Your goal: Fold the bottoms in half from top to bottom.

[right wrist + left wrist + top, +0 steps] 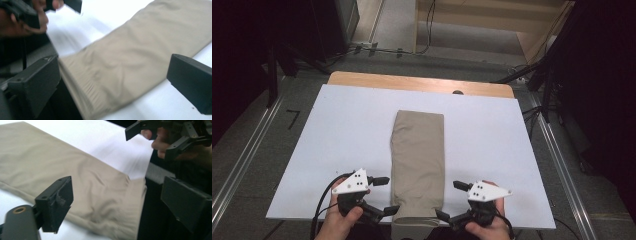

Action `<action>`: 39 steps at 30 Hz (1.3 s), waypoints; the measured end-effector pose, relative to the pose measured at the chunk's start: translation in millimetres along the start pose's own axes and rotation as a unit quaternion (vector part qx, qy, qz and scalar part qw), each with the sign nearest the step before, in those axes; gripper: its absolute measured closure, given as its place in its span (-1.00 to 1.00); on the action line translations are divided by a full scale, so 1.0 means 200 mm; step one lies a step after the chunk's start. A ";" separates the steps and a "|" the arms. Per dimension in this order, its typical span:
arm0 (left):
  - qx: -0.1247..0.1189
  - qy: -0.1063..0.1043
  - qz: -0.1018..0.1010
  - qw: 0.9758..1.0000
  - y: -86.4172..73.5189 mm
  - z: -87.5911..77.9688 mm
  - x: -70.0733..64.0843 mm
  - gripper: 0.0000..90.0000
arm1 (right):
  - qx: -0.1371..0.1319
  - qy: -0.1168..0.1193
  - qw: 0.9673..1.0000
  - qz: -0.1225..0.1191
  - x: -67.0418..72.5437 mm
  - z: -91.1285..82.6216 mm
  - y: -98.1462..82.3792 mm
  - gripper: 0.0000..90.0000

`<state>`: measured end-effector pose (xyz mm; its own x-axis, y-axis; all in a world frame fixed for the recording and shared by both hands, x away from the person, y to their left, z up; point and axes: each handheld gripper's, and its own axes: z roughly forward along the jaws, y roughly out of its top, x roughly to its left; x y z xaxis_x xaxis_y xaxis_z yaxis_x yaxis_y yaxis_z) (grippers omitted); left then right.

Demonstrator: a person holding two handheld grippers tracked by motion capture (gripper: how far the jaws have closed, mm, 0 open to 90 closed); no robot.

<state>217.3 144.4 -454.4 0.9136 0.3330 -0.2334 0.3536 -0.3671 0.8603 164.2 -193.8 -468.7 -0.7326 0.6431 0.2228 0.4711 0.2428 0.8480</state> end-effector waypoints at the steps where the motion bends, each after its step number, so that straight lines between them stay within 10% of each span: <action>1: 0.000 0.003 0.002 1.000 0.02 0.01 0.02 -0.77 | -0.004 -0.002 1.000 0.007 -0.03 0.00 0.02 -1.00; 15: 0.000 0.034 0.004 0.999 0.23 0.19 0.45 -0.86 | 0.012 -0.041 0.999 0.003 -0.45 0.24 0.31 -1.00; 31: 0.010 0.063 -0.033 0.997 0.39 0.40 0.91 -1.00 | 0.051 -0.072 0.993 0.076 -1.00 0.57 0.47 -0.57; 37: 0.056 0.129 -0.076 0.987 0.39 0.49 1.07 -0.66 | 0.081 -0.125 0.985 0.085 -1.09 0.68 0.50 -0.22; 39: 0.090 0.170 -0.096 0.977 0.38 0.53 1.12 -0.52 | 0.090 -0.134 0.983 0.088 -1.11 0.71 0.51 -0.15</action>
<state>469.8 99.4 -488.5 0.7184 0.6688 -0.1915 0.5685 -0.4058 0.7156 444.5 -208.9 -500.8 -0.4882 0.8488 0.2032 0.6753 0.2200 0.7039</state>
